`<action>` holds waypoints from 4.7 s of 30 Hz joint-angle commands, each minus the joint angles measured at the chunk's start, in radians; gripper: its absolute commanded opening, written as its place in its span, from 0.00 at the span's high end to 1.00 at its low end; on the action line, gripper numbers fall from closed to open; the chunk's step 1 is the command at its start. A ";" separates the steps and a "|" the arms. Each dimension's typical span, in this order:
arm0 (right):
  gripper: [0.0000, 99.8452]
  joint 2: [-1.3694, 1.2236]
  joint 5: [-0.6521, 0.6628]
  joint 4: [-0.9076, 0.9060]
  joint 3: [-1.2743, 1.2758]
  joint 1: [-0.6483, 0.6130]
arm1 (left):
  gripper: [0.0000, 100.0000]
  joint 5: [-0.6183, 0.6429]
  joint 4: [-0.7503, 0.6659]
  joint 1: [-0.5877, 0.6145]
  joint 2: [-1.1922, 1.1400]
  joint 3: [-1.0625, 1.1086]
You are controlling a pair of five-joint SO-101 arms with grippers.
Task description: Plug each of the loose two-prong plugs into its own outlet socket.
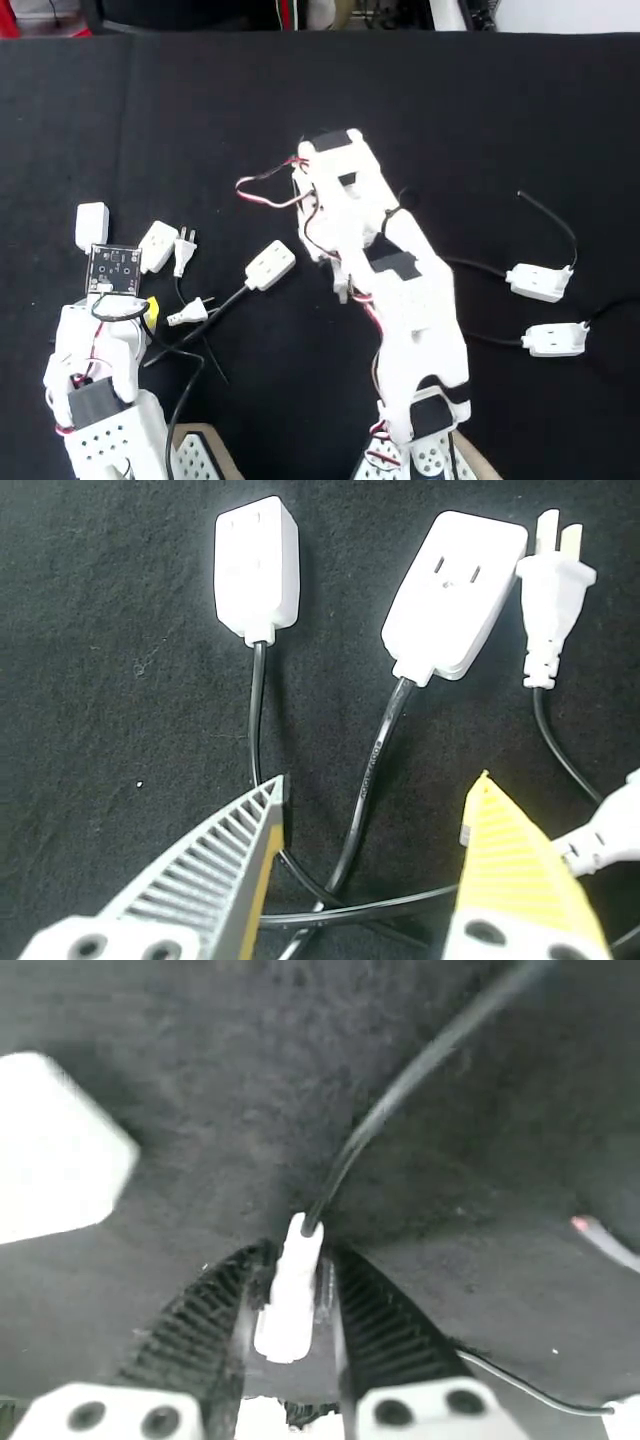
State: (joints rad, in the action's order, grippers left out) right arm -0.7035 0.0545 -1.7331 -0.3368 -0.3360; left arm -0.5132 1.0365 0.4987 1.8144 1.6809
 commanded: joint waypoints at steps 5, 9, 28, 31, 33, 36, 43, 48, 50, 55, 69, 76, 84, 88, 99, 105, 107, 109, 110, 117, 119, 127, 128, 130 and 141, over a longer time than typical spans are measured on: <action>0.98 0.453 0.006 -0.026 0.116 -0.012 | 0.72 -0.006 -0.002 -0.013 0.005 0.018; 0.98 0.630 0.005 0.015 0.229 -0.071 | 0.72 -0.002 -0.009 -0.036 0.006 0.018; 0.98 1.784 -0.198 1.040 1.276 -0.279 | 0.71 0.410 -0.011 -0.472 0.006 -0.323; 0.99 1.899 -0.288 1.215 1.442 -0.279 | 0.71 0.428 -0.011 -0.558 0.006 -0.331; 0.99 1.936 -0.344 1.264 1.508 -0.279 | 0.71 0.425 -0.011 -0.622 0.006 -0.331; 0.99 1.931 -0.410 1.278 1.543 -0.279 | 0.71 0.422 -0.021 -0.713 0.006 -0.329; 0.99 1.900 -0.422 1.264 1.550 -0.348 | 0.71 0.420 -0.121 -0.808 0.006 -0.321; 0.99 1.900 -0.354 1.175 1.543 -0.413 | 0.71 0.422 -0.167 -0.805 0.006 -0.291; 0.99 1.903 -0.348 1.145 1.541 -0.414 | 0.72 0.423 -0.166 -0.805 0.006 -0.289; 0.99 1.900 -0.338 1.045 1.478 -0.411 | 0.71 0.427 -0.167 -0.736 0.006 -0.295; 0.99 1.897 -0.270 0.957 1.414 -0.410 | 0.71 0.420 -0.160 -0.704 0.006 -0.288; 0.99 1.854 -0.236 0.951 1.359 -0.344 | 0.71 0.296 -0.052 -0.710 0.006 -0.283; 0.99 1.489 -0.063 0.890 1.185 -0.272 | 0.72 0.029 0.163 -0.696 0.006 -0.295; 0.99 1.300 0.066 0.891 1.144 -0.273 | 0.72 -0.002 0.233 -0.568 0.006 -0.314; 0.99 1.055 0.258 1.046 1.127 -0.212 | 0.72 0.061 0.229 -0.125 0.006 -0.209; 0.99 1.026 0.290 1.089 1.112 -0.212 | 0.72 0.058 0.176 -0.048 0.006 -0.120; 0.99 1.026 0.292 1.094 1.096 -0.207 | 0.72 0.058 0.175 -0.022 0.006 -0.116; 0.99 1.024 0.316 1.094 1.086 -0.206 | 0.72 0.058 0.178 -0.012 0.006 -0.113; 0.99 1.023 0.327 1.096 1.084 -0.206 | 0.72 0.058 0.180 -0.010 0.006 -0.111; 0.99 0.908 0.350 1.158 1.059 -0.206 | 0.72 0.057 0.180 -0.010 0.006 -0.108; 0.99 0.881 0.350 1.155 1.036 -0.189 | 0.72 0.057 0.180 -0.010 0.006 -0.108; 0.99 0.860 0.345 1.068 1.003 -0.158 | 0.72 0.057 0.181 -0.010 0.006 -0.107; 0.99 0.858 0.344 1.043 0.995 -0.158 | 0.72 0.057 0.181 -0.010 0.006 -0.107; 0.99 0.858 0.344 1.003 0.987 -0.158 | 0.72 0.057 0.181 -0.010 0.006 -0.107; 0.99 0.711 0.313 1.025 0.970 -0.203 | 0.72 0.057 0.181 -0.010 0.006 -0.107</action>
State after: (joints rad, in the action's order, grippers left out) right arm 0.0898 0.3782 -0.7265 0.6728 -0.5217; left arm -0.4611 1.2329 0.4787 1.8159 1.5766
